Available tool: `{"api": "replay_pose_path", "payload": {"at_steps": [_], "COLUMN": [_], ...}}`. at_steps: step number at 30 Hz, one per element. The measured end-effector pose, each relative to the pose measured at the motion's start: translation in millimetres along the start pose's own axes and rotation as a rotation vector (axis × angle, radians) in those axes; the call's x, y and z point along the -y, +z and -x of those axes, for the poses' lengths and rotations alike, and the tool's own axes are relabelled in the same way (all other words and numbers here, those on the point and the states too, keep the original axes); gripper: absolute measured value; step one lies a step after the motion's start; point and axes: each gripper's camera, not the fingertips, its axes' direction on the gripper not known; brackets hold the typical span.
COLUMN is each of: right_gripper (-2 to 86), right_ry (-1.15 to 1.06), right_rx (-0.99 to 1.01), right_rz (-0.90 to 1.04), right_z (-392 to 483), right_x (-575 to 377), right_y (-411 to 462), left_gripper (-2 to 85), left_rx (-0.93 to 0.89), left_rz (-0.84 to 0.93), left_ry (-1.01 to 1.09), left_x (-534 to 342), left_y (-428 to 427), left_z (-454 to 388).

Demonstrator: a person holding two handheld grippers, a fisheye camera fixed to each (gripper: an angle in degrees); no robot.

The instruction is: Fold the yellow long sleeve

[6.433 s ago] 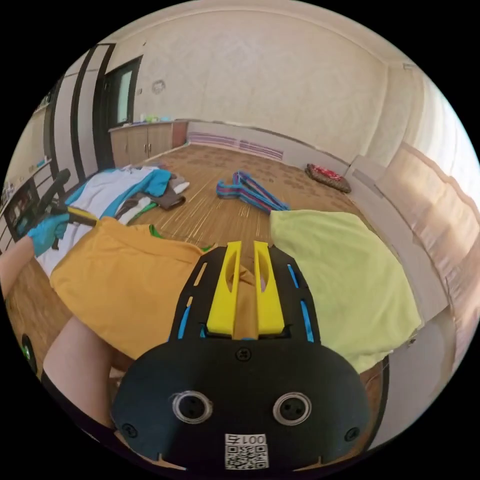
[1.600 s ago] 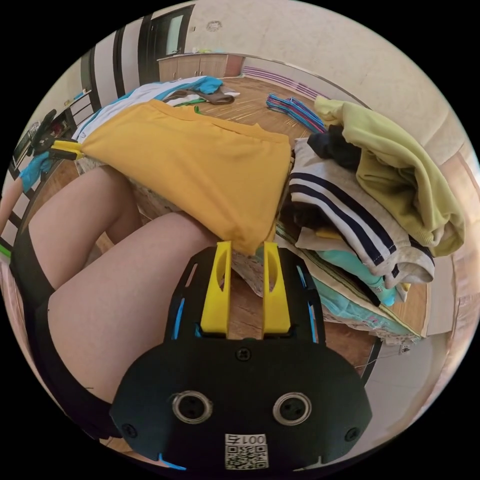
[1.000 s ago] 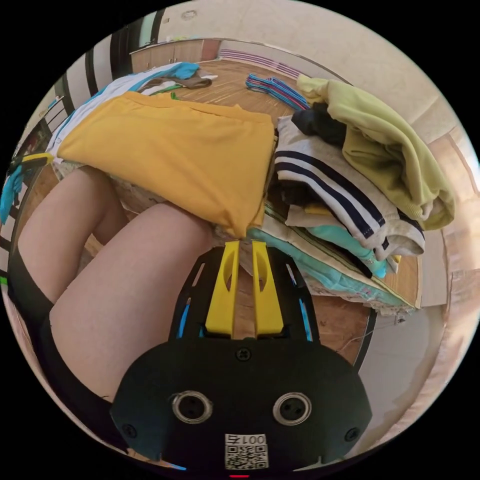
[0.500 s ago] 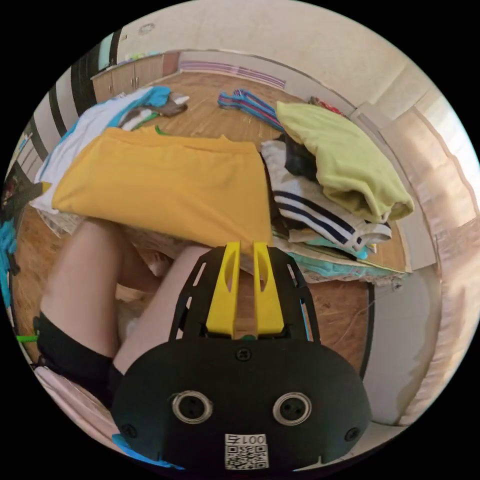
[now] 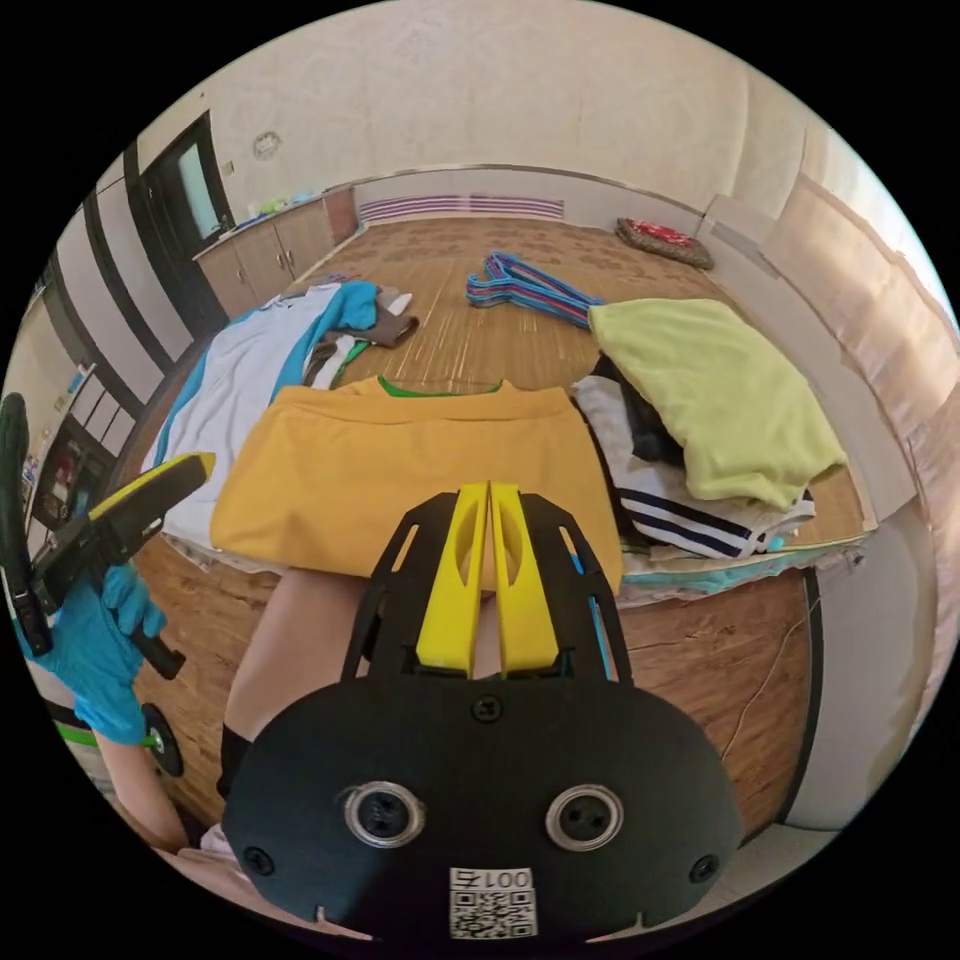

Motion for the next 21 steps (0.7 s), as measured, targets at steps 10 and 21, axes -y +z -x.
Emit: {"api": "replay_pose_path", "payload": {"at_steps": [10, 21], "right_gripper": [0.0, 0.2], "right_ry": [0.006, 0.005], "right_rx": [0.141, 0.042], "right_rz": [-0.058, -0.096], "right_z": [6, 29], "right_x": [34, 34], "right_y": [-44, -71], "left_gripper": [-1.6, -1.6], "left_rx": [-0.048, -0.003], "left_rz": [-0.107, -0.203], "left_ry": [0.009, 0.022], "left_x": [2, -13], "left_y": [-31, -67], "left_z": [-40, -76]}}
